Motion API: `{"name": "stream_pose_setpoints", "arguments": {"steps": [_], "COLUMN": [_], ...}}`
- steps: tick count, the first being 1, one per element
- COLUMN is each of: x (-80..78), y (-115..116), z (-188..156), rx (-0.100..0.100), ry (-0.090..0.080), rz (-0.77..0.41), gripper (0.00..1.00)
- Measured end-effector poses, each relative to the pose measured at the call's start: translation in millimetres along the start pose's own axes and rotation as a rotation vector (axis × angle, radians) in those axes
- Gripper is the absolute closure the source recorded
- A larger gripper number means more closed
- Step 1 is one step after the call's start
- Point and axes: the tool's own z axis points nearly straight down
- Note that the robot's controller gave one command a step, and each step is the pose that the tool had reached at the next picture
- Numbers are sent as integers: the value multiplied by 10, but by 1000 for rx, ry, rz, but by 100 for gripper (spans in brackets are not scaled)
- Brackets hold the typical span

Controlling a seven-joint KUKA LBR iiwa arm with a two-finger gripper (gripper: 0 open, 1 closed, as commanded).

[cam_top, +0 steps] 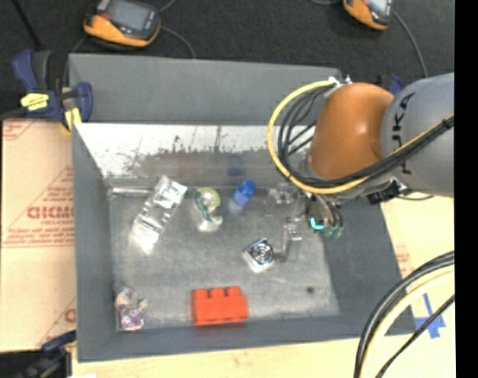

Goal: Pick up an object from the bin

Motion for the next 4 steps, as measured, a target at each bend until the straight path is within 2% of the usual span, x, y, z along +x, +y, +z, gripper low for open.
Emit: {"name": "stream_pose_setpoints", "arguments": {"steps": [1,2,3,4], "x": [-62,13,64,-29], "y": [26,-8,-2,24], "z": [909,570,386,896], "rx": [0,1,3,1], "ry": [-1,-11,-12,-3], "rz": [-465,-388,-445,-714], "gripper": [0,0,0,0]}}
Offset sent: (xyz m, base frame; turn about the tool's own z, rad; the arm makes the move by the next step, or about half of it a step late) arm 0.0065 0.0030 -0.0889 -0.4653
